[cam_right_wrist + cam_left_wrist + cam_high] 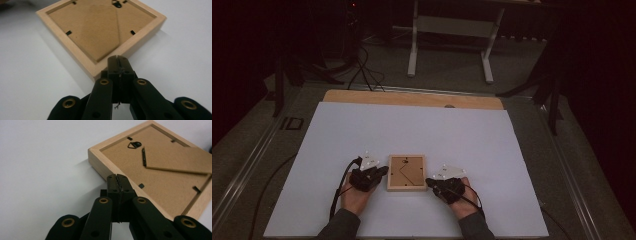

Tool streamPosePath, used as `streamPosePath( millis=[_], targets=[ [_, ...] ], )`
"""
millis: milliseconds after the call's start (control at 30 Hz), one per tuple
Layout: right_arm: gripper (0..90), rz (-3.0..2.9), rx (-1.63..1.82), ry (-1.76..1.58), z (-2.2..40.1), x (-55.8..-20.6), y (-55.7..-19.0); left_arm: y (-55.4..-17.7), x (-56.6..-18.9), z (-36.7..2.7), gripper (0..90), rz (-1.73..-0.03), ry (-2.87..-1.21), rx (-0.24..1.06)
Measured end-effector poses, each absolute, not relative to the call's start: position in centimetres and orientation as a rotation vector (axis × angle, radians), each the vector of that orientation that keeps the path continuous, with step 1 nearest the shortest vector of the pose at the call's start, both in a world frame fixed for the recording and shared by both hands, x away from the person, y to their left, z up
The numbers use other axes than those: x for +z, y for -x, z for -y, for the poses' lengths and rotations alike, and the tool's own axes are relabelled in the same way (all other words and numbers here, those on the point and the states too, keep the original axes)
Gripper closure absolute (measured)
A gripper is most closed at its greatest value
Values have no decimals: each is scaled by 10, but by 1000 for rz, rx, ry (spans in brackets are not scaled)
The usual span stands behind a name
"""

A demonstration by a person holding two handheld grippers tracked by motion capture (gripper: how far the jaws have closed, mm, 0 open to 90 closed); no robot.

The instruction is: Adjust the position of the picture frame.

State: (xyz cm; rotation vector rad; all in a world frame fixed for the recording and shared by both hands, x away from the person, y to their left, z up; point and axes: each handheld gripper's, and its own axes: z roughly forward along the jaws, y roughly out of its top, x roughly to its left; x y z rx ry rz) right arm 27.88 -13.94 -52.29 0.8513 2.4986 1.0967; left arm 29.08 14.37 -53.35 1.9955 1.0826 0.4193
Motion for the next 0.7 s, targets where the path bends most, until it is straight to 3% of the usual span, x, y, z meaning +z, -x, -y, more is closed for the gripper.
streamPosePath(
  millis=[333, 700],
  targets=[
    [897, -2548, 1119, -744, 125, -523, -269, -294, -534, -151, 895, -1112, -1983, 437],
    [897, -2438, 1188, -832, 131, -513, -297, -277, -522, -152, 894, -1076, -1958, 449]
  ],
)
